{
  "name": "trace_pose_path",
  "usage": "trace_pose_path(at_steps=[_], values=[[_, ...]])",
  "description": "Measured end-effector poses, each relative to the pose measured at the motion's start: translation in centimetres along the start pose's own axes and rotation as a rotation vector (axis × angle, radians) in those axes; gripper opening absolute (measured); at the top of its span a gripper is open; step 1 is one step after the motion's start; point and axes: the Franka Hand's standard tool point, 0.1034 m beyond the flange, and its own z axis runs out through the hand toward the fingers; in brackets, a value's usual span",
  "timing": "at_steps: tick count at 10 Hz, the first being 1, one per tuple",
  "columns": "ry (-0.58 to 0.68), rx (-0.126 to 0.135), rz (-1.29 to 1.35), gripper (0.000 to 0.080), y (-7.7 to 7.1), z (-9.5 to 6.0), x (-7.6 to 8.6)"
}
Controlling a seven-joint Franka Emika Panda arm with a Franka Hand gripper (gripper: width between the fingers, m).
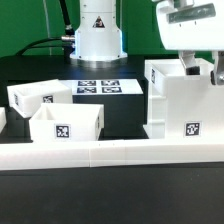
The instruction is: Assemble drawer
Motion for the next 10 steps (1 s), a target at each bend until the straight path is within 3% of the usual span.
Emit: trace_pose_path(at_steps=[2, 4, 7, 9, 10], values=[[-0.007, -0.002, -0.082, 0.0645, 0.9, -2.1, -0.6], [-0.032, -0.053, -0.273, 0.0649, 2.5, -3.5, -0.5], [-0.035, -0.052, -0.303, 0.0649, 2.6, -3.5, -0.8], [-0.038, -0.05, -0.44, 0.0649, 2.6, -3.5, -0.7], [-0.043, -0.057, -0.633, 0.0649, 3.3, -3.6, 0.3]])
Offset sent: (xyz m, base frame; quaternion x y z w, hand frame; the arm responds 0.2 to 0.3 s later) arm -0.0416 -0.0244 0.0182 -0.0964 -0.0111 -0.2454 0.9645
